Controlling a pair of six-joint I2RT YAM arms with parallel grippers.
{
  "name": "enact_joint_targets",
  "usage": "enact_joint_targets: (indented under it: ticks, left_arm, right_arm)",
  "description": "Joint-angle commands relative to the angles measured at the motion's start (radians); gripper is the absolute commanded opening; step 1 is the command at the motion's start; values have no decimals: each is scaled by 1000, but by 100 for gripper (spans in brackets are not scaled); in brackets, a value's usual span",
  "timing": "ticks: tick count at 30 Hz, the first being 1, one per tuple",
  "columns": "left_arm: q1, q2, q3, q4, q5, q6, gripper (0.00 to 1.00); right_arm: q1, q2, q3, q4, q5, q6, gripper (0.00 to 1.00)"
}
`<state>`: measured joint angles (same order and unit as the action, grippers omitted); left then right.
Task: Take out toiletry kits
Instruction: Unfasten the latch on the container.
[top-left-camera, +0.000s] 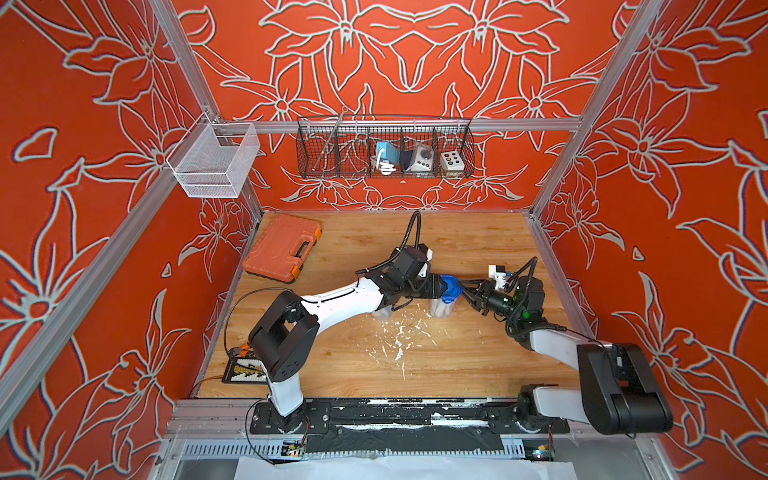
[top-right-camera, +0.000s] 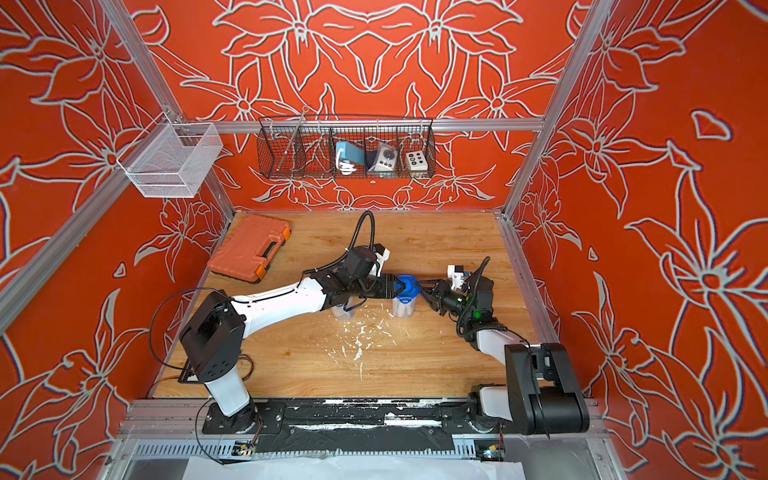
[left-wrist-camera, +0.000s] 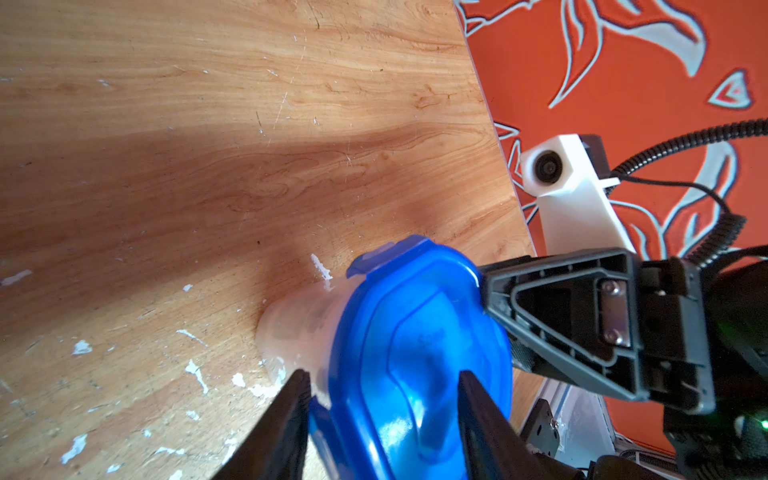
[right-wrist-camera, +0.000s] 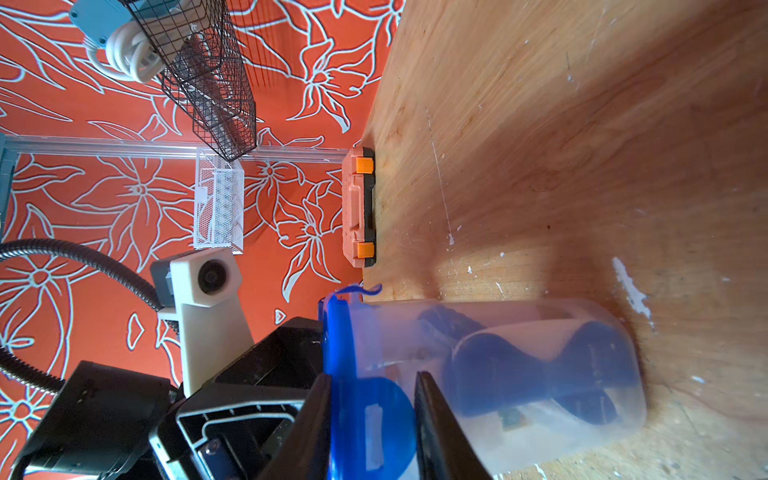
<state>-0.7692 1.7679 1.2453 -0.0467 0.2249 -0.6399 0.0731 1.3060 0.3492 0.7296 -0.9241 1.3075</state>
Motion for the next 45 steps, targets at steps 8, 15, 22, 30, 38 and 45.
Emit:
enact_joint_targets:
  ticks: [8, 15, 22, 30, 38, 45]
  left_arm:
    - [-8, 18, -92, -133, -45, -3, 49]
    - [-18, 19, -96, -128, -42, -9, 50]
    - [-22, 18, -95, -132, -44, -12, 51]
    - [-24, 18, -98, -130, -46, -17, 54]
    - [-24, -3, -93, -70, -3, -33, 63]
    - [-24, 10, -84, -38, 6, -37, 63]
  right_arm:
    - [8, -30, -68, 130, 33, 120, 33]
    - [8, -71, -88, 107, 68, 165, 46]
    - [8, -100, -106, 88, 90, 187, 39]
    - [8, -79, -105, 121, 82, 210, 40]
    - [7, -44, -112, 174, 70, 228, 36]
    - [9, -31, -112, 178, 64, 224, 32]
